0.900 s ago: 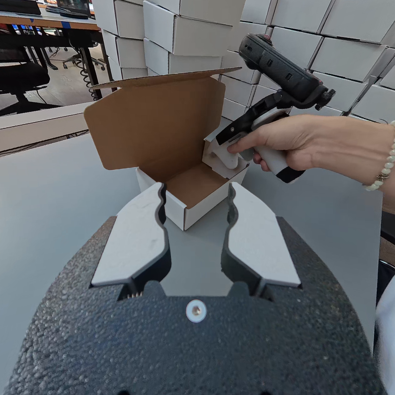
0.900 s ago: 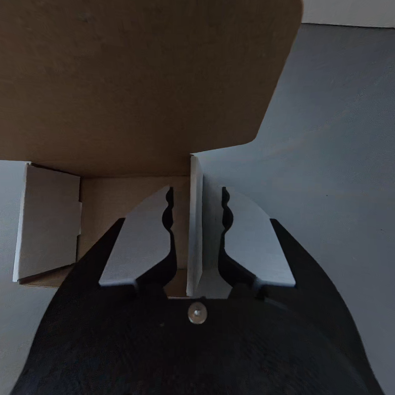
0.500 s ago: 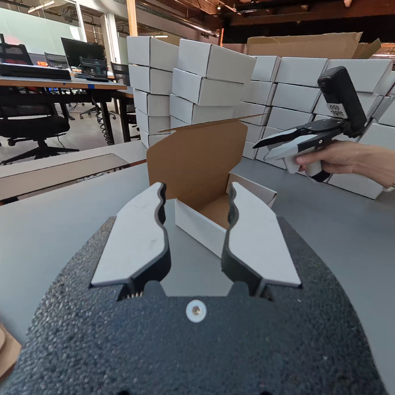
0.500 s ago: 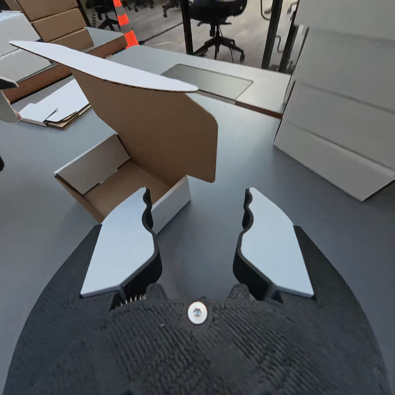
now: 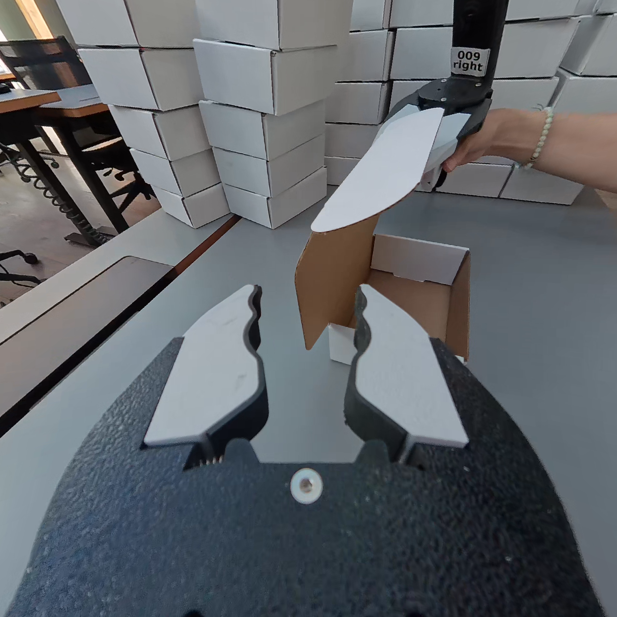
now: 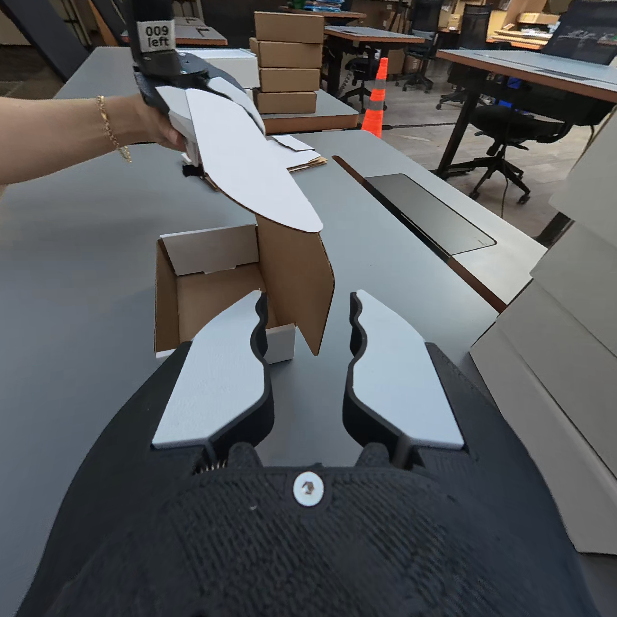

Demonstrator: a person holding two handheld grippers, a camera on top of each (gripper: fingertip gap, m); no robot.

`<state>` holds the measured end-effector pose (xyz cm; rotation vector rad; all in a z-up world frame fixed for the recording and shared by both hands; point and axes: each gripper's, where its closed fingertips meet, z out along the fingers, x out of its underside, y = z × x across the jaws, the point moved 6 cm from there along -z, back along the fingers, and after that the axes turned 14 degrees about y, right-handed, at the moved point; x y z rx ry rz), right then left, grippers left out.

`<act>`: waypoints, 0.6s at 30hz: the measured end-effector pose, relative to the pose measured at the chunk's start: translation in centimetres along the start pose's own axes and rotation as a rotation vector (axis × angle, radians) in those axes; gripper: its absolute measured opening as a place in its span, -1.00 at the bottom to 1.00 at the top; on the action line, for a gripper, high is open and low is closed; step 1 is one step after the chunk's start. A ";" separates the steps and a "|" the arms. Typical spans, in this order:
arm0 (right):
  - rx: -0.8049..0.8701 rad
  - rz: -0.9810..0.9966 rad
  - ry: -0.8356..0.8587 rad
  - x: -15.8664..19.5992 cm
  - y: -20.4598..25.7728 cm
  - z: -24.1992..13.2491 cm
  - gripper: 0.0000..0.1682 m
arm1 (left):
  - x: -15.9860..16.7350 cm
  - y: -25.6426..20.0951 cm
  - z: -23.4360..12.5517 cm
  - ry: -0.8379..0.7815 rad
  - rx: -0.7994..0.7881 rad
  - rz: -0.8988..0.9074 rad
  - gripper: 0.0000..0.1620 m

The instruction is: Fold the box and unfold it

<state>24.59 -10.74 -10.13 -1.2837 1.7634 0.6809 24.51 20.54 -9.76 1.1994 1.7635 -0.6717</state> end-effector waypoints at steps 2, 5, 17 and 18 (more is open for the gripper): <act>-0.034 -0.016 0.001 -0.1 -0.4 -0.1 -0.46 | -0.4 0.3 0.7 0.022 0.063 0.005 -0.39; -0.081 -0.050 -0.029 -0.6 -0.7 -0.2 -0.56 | -1.1 0.7 1.5 0.038 0.113 0.031 -0.50; -0.124 -0.073 -0.001 -1.5 -1.4 0.4 -0.96 | -0.7 1.0 1.6 0.099 0.210 0.074 -0.98; -0.116 -0.056 0.003 -1.5 -1.5 0.5 -0.97 | -0.8 1.0 1.6 0.103 0.192 0.068 -0.98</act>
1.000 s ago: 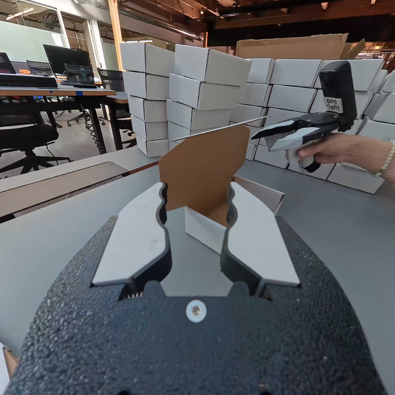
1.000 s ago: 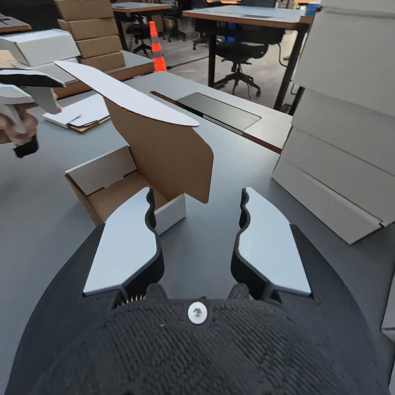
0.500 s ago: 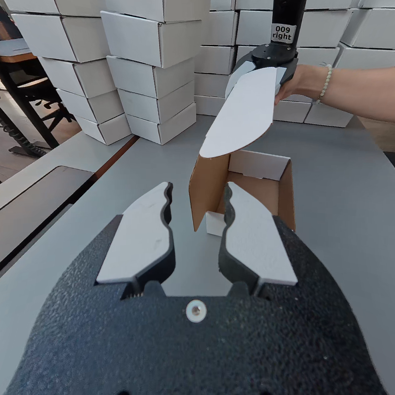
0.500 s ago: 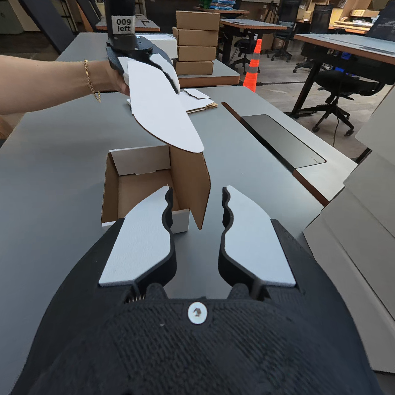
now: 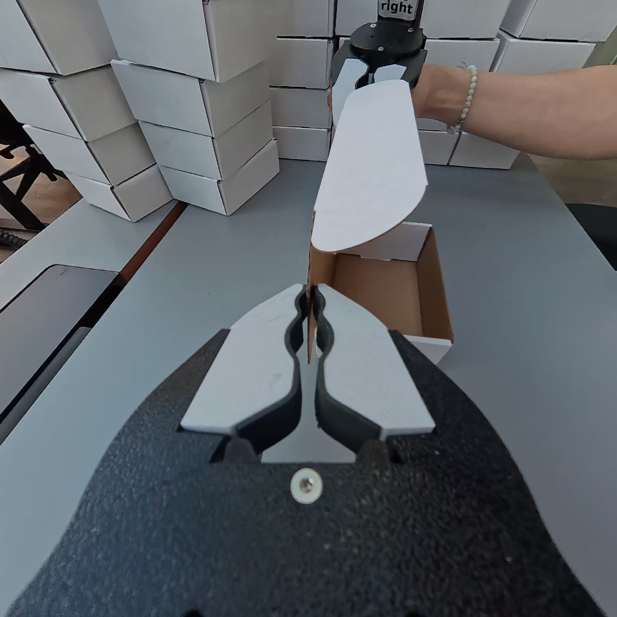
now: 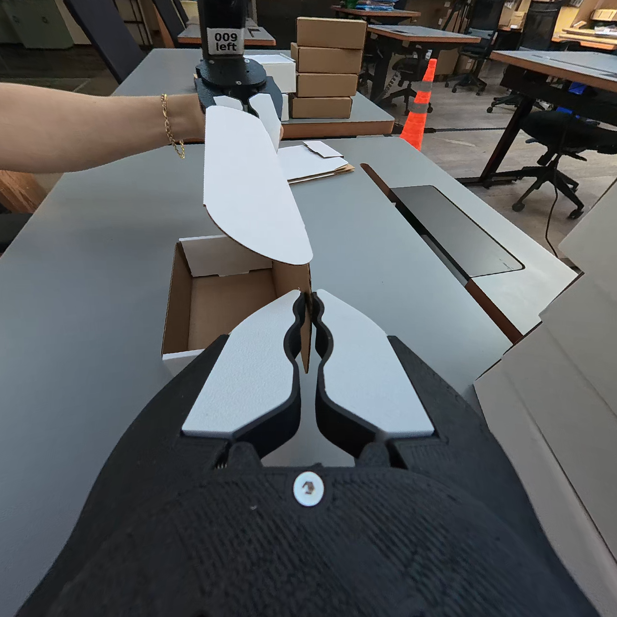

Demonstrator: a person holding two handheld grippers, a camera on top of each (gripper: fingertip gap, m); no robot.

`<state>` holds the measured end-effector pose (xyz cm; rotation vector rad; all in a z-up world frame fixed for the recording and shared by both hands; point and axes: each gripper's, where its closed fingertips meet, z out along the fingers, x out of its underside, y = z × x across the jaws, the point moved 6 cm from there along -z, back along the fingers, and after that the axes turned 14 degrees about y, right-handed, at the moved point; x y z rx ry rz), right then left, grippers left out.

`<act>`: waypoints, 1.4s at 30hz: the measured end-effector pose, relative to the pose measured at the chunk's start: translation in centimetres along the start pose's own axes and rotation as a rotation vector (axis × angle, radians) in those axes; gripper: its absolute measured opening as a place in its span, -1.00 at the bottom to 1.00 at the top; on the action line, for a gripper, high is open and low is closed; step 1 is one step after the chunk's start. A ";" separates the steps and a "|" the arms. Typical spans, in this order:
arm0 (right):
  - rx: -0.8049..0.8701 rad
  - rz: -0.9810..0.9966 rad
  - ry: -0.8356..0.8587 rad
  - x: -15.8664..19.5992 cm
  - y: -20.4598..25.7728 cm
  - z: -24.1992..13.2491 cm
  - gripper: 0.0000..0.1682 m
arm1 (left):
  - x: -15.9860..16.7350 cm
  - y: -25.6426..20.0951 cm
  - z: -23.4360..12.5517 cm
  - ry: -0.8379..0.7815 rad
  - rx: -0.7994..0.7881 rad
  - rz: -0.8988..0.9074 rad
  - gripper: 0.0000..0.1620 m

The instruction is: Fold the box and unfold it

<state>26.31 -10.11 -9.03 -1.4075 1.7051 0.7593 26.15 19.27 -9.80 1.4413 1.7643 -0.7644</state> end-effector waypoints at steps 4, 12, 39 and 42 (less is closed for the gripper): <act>0.102 0.045 0.019 -0.1 0.1 0.2 -0.97 | -0.3 -0.3 0.0 0.049 -0.107 -0.018 -0.98; 0.434 0.297 -0.083 -0.9 1.5 1.8 -0.98 | -1.4 -1.9 1.1 0.128 -0.561 -0.346 -0.98; 0.804 0.684 -0.352 -1.6 6.5 7.4 -0.93 | -1.3 -6.3 4.7 -0.019 -1.105 -0.817 -0.95; 0.815 0.681 -0.341 -1.2 7.0 7.5 -0.93 | -1.0 -6.9 4.9 -0.018 -1.126 -0.800 -0.96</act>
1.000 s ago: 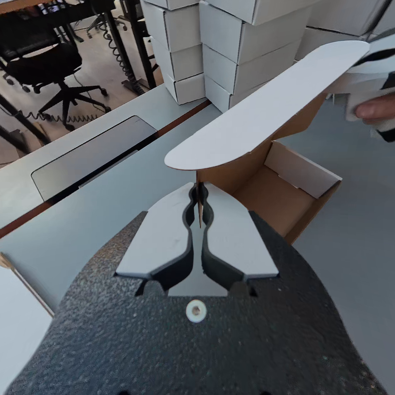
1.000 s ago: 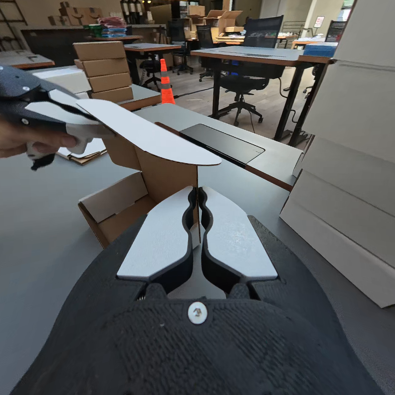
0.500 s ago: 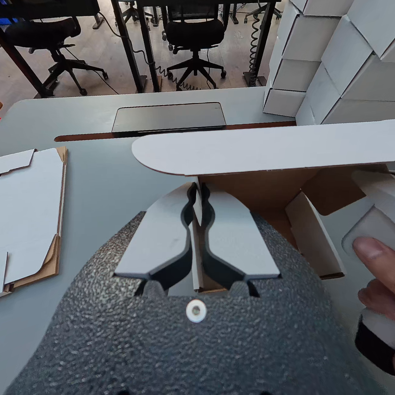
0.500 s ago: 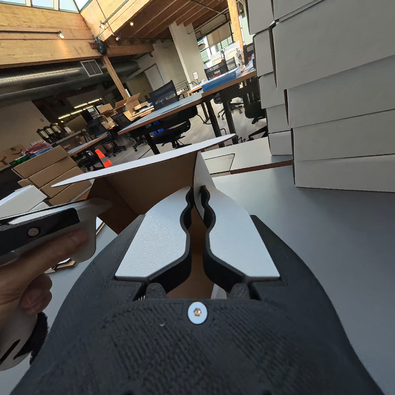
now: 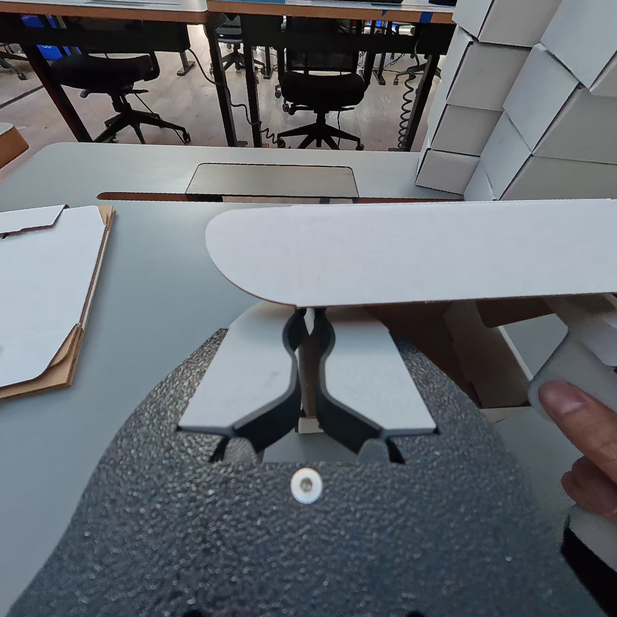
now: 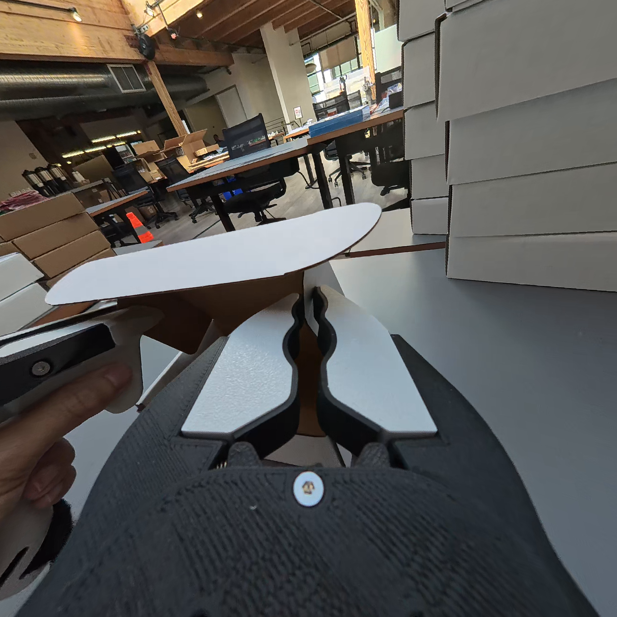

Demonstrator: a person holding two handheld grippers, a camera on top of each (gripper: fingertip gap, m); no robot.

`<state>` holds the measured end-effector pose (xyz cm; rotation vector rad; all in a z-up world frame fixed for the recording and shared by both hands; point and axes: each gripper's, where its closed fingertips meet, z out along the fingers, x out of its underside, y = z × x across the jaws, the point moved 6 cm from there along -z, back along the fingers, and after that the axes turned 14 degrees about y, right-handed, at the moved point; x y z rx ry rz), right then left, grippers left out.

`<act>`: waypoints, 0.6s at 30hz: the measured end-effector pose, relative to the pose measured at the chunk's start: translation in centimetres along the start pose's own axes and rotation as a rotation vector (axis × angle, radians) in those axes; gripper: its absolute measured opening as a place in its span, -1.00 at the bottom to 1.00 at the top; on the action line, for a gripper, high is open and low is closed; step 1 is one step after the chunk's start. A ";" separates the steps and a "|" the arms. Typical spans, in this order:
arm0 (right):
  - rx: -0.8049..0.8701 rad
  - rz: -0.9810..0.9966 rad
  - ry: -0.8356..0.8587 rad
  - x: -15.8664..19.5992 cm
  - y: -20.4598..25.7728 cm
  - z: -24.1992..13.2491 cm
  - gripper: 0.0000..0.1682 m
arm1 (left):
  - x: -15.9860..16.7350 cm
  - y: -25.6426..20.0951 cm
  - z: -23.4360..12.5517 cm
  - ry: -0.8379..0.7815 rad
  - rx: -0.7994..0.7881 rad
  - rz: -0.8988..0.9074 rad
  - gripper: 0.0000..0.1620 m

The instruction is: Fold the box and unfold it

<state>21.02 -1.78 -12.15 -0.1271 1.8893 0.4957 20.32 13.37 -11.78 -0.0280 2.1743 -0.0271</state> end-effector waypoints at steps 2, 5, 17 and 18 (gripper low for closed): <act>0.014 -0.031 0.016 0.3 -0.1 -0.3 -0.94 | 0.5 0.1 -0.2 -0.007 0.004 0.003 -0.96; 0.030 -0.067 0.064 1.0 -0.2 -0.7 -0.95 | 1.6 0.1 -0.4 -0.003 0.015 0.007 -0.97; 0.098 -0.199 0.273 2.7 -0.7 -1.4 -0.96 | 4.1 -0.6 -1.2 0.047 0.071 0.016 -0.92; 0.101 -0.200 0.269 2.8 -0.6 -1.4 -0.96 | 4.1 -0.5 -1.1 0.048 0.079 0.003 -0.92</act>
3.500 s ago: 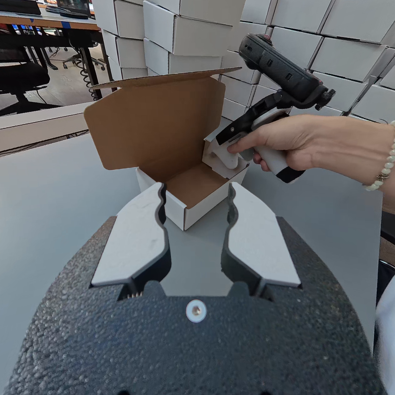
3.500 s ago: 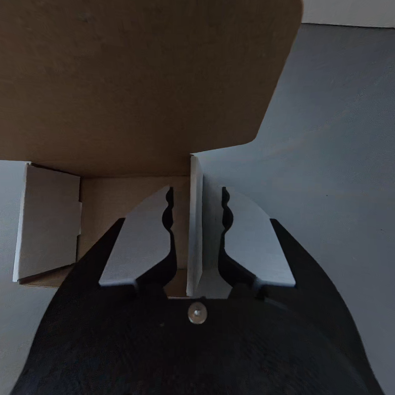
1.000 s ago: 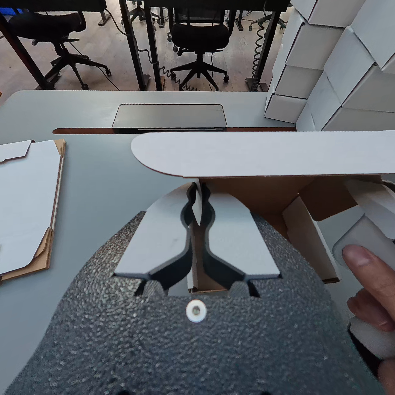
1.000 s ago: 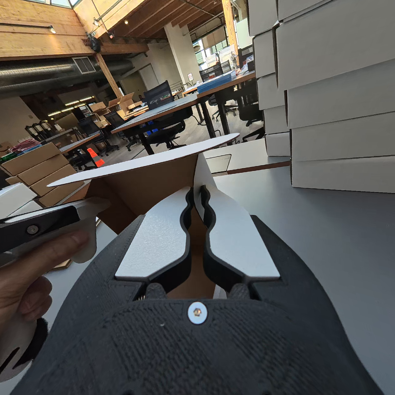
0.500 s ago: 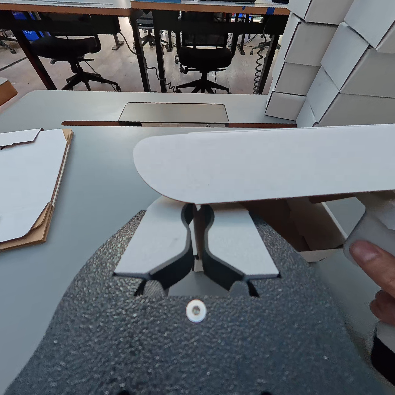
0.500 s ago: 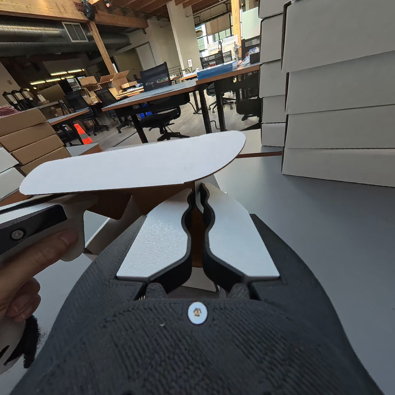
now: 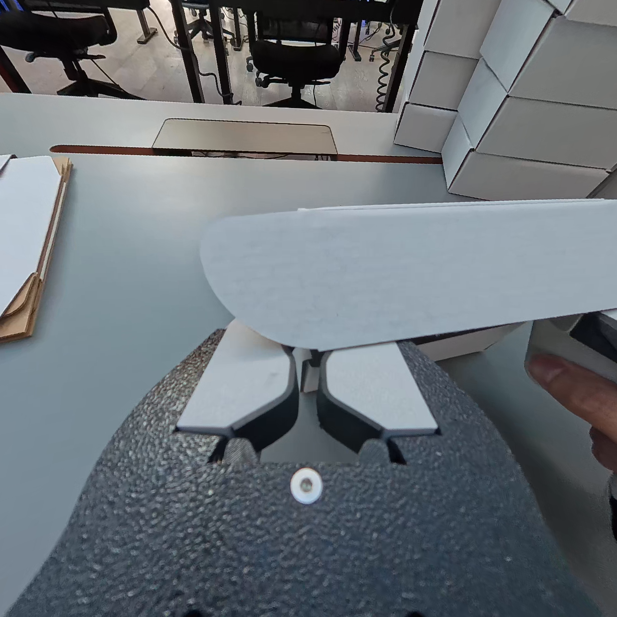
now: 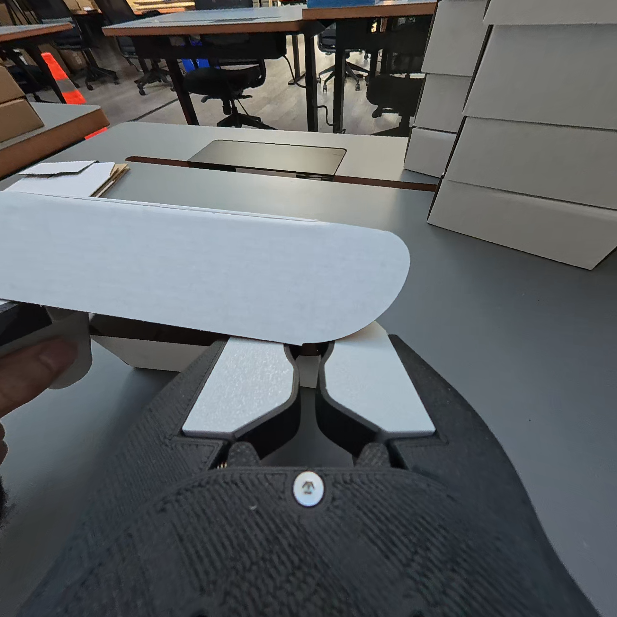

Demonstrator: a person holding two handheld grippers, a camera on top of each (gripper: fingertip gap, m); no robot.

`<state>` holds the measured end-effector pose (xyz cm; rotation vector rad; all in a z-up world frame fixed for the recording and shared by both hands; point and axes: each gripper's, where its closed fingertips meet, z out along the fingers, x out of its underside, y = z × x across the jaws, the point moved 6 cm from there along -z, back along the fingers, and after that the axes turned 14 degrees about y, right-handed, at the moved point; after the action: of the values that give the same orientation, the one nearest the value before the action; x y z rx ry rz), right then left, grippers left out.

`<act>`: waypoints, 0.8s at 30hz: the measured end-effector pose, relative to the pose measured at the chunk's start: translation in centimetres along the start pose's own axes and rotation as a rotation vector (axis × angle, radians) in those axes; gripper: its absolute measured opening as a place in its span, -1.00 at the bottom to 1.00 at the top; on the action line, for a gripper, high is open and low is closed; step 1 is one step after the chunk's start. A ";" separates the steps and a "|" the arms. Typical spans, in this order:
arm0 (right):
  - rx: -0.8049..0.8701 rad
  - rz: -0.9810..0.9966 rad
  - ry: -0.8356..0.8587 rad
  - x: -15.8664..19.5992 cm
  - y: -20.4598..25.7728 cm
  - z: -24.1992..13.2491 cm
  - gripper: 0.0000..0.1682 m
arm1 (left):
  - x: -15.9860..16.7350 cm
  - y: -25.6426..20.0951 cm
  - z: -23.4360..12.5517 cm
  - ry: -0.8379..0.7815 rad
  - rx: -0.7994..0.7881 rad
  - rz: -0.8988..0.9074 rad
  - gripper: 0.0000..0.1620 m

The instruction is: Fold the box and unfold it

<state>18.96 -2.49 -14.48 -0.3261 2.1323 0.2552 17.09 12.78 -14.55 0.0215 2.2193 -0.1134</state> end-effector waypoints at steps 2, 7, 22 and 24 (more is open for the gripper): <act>0.019 -0.030 0.003 0.1 0.2 0.0 -0.96 | 0.1 0.0 0.2 0.019 0.023 -0.030 -0.92; 0.031 -0.031 0.012 0.5 0.5 0.2 -0.95 | 0.6 -0.1 0.6 0.065 0.055 -0.053 -0.93; 0.130 -0.215 0.065 1.3 -0.2 0.6 -0.96 | 0.9 0.7 -0.7 0.013 0.187 0.141 -0.66; 0.126 -0.216 0.063 1.3 -0.2 0.6 -0.96 | 0.9 1.2 -1.6 0.049 0.232 0.226 -0.56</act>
<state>18.82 -2.64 -15.91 -0.4921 2.1423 -0.0139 15.34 14.08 -14.42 0.4055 2.2250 -0.2465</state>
